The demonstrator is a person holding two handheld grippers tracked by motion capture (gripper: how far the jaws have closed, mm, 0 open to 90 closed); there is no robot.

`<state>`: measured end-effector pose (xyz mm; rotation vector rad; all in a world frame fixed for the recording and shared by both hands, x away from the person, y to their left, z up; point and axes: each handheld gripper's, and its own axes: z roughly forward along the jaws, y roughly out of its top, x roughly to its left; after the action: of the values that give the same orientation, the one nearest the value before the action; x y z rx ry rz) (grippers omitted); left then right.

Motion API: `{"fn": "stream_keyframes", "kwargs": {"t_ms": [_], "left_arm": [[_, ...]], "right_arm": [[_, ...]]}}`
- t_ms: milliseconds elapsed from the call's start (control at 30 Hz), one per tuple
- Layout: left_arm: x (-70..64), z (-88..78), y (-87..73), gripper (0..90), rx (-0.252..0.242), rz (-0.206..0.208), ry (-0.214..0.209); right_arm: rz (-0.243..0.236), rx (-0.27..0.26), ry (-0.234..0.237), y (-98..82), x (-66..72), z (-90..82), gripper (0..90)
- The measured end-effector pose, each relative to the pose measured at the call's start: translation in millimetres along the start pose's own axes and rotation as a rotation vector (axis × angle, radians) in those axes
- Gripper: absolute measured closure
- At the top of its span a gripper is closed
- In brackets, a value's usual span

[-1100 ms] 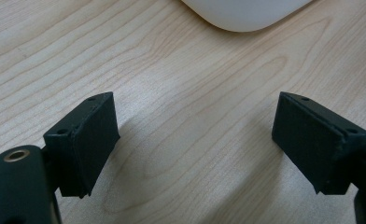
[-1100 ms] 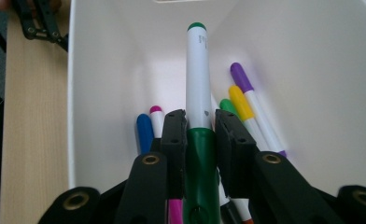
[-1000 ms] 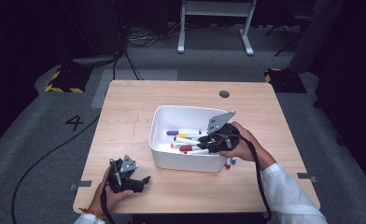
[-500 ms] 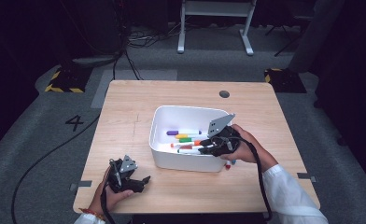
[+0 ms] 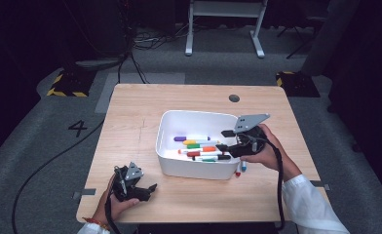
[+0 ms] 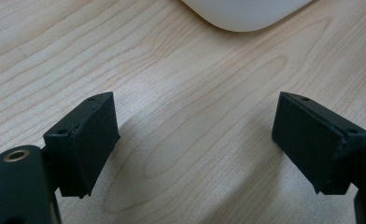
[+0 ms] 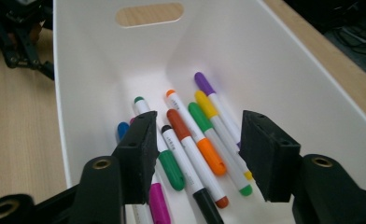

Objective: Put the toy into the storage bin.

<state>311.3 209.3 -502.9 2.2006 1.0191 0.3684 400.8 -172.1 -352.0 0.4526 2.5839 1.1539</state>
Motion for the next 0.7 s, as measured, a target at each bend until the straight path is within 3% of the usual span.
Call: {"fn": "stream_keyframes", "kwargs": {"t_ms": [200, 233, 300, 467, 700], "left_arm": [[0.1, 0.1, 0.0, 14.7, 0.000, 0.000, -0.002], [0.1, 0.1, 0.0, 14.6, 0.000, 0.000, -0.002], [0.0, 0.0, 0.0, 14.6, 0.000, 0.000, -0.002], [0.0, 0.1, 0.0, 14.6, 0.000, -0.001, -0.002], [-0.1, 0.4, 0.2, 14.5, 0.000, -0.003, -0.003]], "right_arm": [[0.037, -0.055, -0.105, -9.7, -5.1, -23.7, 39.4], [0.037, -0.055, -0.105, -9.7, -5.1, -23.7, 39.4], [0.091, -0.087, -0.142, -21.4, -7.7, -36.9, 38.1], [0.101, -0.080, -0.209, -43.6, -8.6, -46.3, 37.4], [0.146, -0.065, -0.256, -73.0, -16.5, -48.9, 37.6]]}}
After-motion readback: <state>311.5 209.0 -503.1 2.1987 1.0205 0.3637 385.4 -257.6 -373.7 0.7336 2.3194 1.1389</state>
